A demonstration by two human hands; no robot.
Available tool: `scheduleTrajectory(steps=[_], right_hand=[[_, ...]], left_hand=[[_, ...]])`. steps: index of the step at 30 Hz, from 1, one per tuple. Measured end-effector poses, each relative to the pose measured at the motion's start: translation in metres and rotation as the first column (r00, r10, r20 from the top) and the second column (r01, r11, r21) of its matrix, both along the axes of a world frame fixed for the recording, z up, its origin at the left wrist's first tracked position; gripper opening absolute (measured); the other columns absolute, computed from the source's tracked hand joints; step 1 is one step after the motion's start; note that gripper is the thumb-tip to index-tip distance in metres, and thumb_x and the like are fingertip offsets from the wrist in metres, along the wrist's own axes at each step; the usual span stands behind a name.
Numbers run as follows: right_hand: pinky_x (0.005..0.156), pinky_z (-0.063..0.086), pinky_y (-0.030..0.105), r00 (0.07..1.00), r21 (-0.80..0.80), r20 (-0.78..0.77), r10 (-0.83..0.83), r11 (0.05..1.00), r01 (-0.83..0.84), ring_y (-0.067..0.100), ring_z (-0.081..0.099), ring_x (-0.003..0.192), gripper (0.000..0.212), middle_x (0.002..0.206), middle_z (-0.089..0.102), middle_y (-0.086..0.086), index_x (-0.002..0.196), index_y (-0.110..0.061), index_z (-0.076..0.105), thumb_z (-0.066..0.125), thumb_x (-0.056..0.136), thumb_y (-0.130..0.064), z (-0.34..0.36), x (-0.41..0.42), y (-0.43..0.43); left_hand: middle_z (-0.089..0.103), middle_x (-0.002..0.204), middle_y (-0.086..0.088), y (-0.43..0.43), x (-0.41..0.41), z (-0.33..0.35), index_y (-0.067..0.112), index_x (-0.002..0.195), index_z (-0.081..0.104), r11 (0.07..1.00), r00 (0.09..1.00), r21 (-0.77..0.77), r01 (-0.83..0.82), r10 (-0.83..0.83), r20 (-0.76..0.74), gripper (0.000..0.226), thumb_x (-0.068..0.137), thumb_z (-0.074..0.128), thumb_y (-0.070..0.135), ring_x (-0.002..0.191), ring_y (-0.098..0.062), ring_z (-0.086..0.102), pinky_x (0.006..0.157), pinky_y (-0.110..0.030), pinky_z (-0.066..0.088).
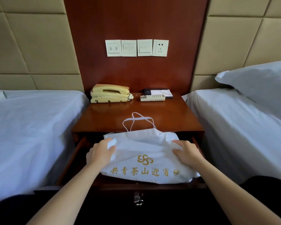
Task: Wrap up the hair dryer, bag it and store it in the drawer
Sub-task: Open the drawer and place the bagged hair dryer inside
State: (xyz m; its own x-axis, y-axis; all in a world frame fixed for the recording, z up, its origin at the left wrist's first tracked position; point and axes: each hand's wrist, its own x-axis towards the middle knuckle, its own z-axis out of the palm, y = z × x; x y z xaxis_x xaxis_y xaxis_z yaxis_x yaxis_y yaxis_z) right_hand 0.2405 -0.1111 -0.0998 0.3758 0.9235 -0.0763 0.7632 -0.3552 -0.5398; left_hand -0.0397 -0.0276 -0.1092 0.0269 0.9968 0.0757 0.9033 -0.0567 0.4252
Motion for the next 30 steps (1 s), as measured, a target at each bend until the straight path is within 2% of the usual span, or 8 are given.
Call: scheduleTrajectory(steps=[7, 11, 14, 16, 18, 20, 23, 30], right_hand=[[0.074, 0.038, 0.034, 0.989, 0.156, 0.144, -0.046, 0.988, 0.024, 0.034, 0.054, 0.109, 0.038, 0.120, 0.059, 0.008, 0.133, -0.034, 0.046, 0.041, 0.095, -0.032, -0.015, -0.006, 0.008], [0.065, 0.036, 0.032, 0.931, 0.129, 0.362, -0.049, 0.992, 0.002, 0.030, 0.054, 0.095, 0.033, 0.106, 0.053, 0.006, 0.127, -0.021, 0.046, 0.037, 0.096, -0.029, -0.020, -0.007, 0.013], [0.075, 0.042, 0.037, 0.812, 0.232, 0.581, -0.065, 0.969, -0.088, 0.030, 0.052, 0.098, 0.036, 0.110, 0.054, 0.007, 0.119, -0.016, 0.054, 0.043, 0.086, -0.023, -0.024, -0.010, 0.012], [0.083, 0.044, 0.039, 0.814, 0.351, 0.581, -0.013, 0.906, -0.236, 0.031, 0.054, 0.106, 0.046, 0.119, 0.056, 0.008, 0.122, -0.018, 0.055, 0.042, 0.080, -0.032, -0.020, -0.019, 0.013], [0.096, 0.038, 0.042, 0.817, 0.325, 0.544, 0.192, 0.849, -0.416, 0.029, 0.046, 0.123, 0.057, 0.136, 0.049, 0.009, 0.134, -0.021, 0.047, 0.033, 0.083, -0.042, -0.016, -0.032, 0.019], [0.108, 0.024, 0.039, 0.825, 0.256, 0.439, 0.355, 0.831, -0.494, 0.023, 0.028, 0.138, 0.068, 0.153, 0.028, 0.006, 0.145, -0.025, 0.031, 0.018, 0.084, -0.053, -0.015, -0.042, 0.026], [0.113, 0.008, 0.026, 0.840, 0.216, 0.370, 0.396, 0.843, -0.492, 0.016, 0.015, 0.144, 0.082, 0.159, 0.009, 0.000, 0.149, -0.022, 0.016, 0.007, 0.079, -0.062, -0.019, -0.044, 0.032], [0.112, 0.015, 0.028, 0.807, 0.040, 0.321, 0.495, 0.845, -0.534, 0.017, 0.031, 0.138, 0.088, 0.152, 0.034, -0.001, 0.147, -0.020, 0.026, 0.007, 0.073, -0.064, -0.016, -0.044, 0.030]], left_hand=[[0.068, 0.109, -0.010, 0.008, 0.018, -0.014, 0.012, 0.137, 0.028, 0.981, 0.920, 0.191, 0.019, 0.058, -0.389, 0.052, 0.099, 0.021, 0.048, 0.096, -0.030, 0.066, 0.066, -0.033, 0.040], [0.060, 0.117, -0.011, 0.006, 0.019, -0.017, 0.011, 0.138, 0.029, 0.989, 0.890, 0.144, -0.025, 0.088, -0.447, 0.057, 0.097, 0.024, 0.050, 0.102, -0.029, 0.062, 0.073, -0.033, 0.040], [0.044, 0.140, -0.011, -0.005, 0.018, -0.020, 0.014, 0.142, 0.033, 0.977, 0.853, 0.212, 0.018, 0.096, -0.514, 0.059, 0.094, 0.038, 0.047, 0.119, -0.030, 0.048, 0.094, -0.047, 0.035], [0.047, 0.140, -0.015, -0.009, 0.022, -0.018, 0.011, 0.135, 0.047, 0.917, 0.906, 0.360, 0.170, -0.002, -0.424, 0.056, 0.086, 0.057, 0.036, 0.117, -0.033, 0.052, 0.096, -0.055, 0.034], [0.055, 0.132, -0.014, -0.011, 0.035, -0.018, 0.011, 0.127, 0.053, 0.809, 0.911, 0.480, 0.340, -0.157, -0.380, 0.048, 0.086, 0.049, 0.035, 0.113, -0.032, 0.058, 0.095, -0.056, 0.041], [0.054, 0.134, -0.013, -0.018, 0.053, -0.011, 0.012, 0.128, 0.053, 0.819, 0.904, 0.400, 0.410, -0.307, -0.297, 0.057, 0.087, 0.031, 0.044, 0.118, -0.031, 0.055, 0.098, -0.051, 0.040], [0.030, 0.153, -0.007, -0.024, 0.071, -0.014, 0.017, 0.142, 0.037, 0.890, 0.920, 0.240, 0.388, -0.357, -0.163, 0.084, 0.078, 0.005, 0.061, 0.139, -0.027, 0.031, 0.110, -0.042, 0.023], [0.002, 0.161, -0.004, -0.028, 0.066, -0.029, 0.023, 0.152, 0.000, 0.914, 0.889, 0.022, 0.406, -0.389, -0.242, 0.100, 0.063, -0.014, 0.066, 0.148, -0.019, 0.002, 0.116, -0.040, 0.005]])
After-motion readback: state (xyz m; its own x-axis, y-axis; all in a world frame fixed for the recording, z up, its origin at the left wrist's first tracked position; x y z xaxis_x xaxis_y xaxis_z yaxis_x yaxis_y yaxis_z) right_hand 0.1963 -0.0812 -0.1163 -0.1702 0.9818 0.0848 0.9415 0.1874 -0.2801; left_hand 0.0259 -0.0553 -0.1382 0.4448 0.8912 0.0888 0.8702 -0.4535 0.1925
